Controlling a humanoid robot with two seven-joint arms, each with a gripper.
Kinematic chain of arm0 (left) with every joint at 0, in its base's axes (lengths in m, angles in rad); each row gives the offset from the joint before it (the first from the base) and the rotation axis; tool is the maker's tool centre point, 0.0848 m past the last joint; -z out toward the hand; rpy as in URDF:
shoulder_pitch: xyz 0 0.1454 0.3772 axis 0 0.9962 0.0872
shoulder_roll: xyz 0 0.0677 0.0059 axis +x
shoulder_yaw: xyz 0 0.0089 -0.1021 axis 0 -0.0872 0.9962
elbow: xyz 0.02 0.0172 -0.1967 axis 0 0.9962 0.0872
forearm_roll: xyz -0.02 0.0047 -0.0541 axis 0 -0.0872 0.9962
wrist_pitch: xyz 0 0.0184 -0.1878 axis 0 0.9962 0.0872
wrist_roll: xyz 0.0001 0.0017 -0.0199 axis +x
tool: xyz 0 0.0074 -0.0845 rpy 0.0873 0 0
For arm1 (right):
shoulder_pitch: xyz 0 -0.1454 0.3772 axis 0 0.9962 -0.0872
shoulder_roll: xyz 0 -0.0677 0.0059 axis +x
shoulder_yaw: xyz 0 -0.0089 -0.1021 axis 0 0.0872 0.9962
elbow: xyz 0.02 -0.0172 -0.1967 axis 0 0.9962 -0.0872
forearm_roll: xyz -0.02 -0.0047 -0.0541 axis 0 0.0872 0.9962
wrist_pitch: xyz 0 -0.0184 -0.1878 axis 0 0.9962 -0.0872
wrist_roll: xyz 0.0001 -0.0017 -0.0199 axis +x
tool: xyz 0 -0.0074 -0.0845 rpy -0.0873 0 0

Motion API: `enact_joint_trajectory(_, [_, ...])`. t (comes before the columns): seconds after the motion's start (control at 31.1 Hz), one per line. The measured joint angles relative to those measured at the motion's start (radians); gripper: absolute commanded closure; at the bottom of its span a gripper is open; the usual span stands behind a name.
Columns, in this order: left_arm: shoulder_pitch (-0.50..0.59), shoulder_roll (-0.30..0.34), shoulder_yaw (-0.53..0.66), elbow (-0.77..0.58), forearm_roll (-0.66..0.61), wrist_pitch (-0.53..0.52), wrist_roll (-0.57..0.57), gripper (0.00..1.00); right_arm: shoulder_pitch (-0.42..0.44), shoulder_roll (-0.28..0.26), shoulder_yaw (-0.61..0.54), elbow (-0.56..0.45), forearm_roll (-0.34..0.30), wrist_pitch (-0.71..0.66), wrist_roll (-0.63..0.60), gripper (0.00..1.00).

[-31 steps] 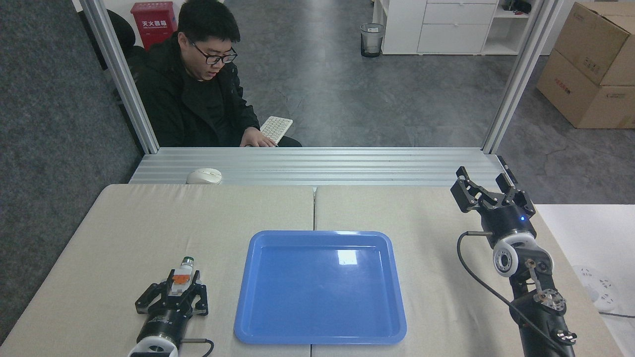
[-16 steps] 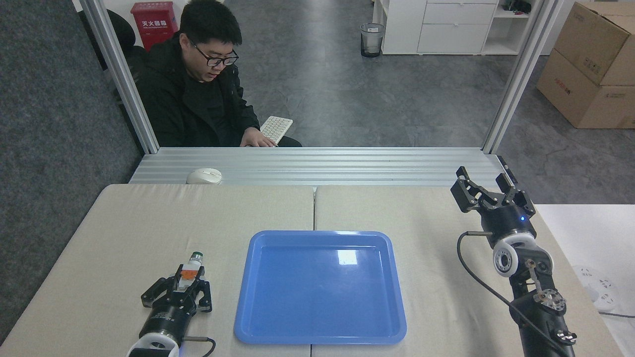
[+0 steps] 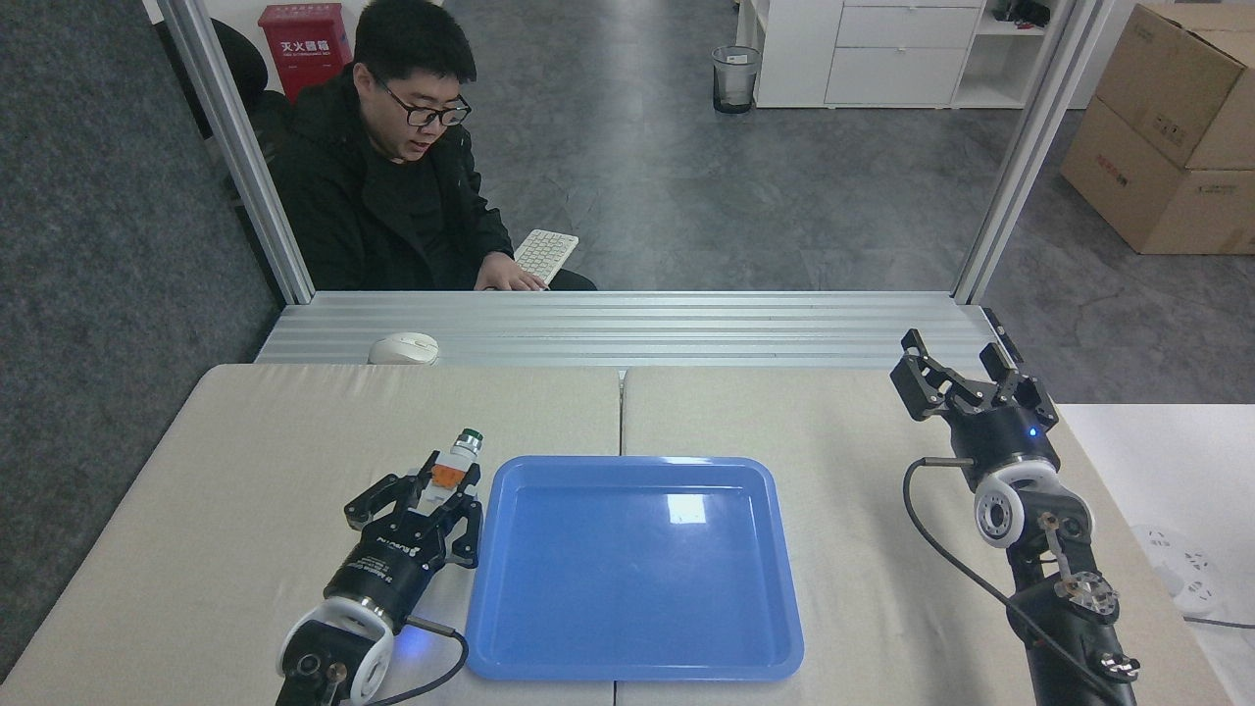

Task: Pick up switch part and place in tray

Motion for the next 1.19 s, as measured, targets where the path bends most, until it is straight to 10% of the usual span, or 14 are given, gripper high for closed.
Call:
enact_joint_trajectory(0.39, [-0.034,-0.053,-0.154,0.041,-0.105,-0.013,-0.083,0.98,0.000,0.000,0.000,0.000,0.000,0.000,0.000,0.00])
enact_joint_trajectory(0.67, [-0.031,-0.081,-0.218,0.056,-0.136,-0.008,-0.087,0.24,0.000,0.000,0.000,0.000,0.000,0.000,0.000,0.00])
enact_joint_trajectory(0.87, [-0.029,-0.096,-0.244,0.045,-0.143,0.006,-0.087,0.05,0.000,0.000,0.000,0.000,0.000,0.000,0.000,0.00])
enact_joint_trajectory(1.19, [-0.036,-0.110,-0.252,0.012,-0.100,0.155,-0.063,0.01,0.000,0.000,-0.001,0.000,0.000,0.000,0.001,0.00])
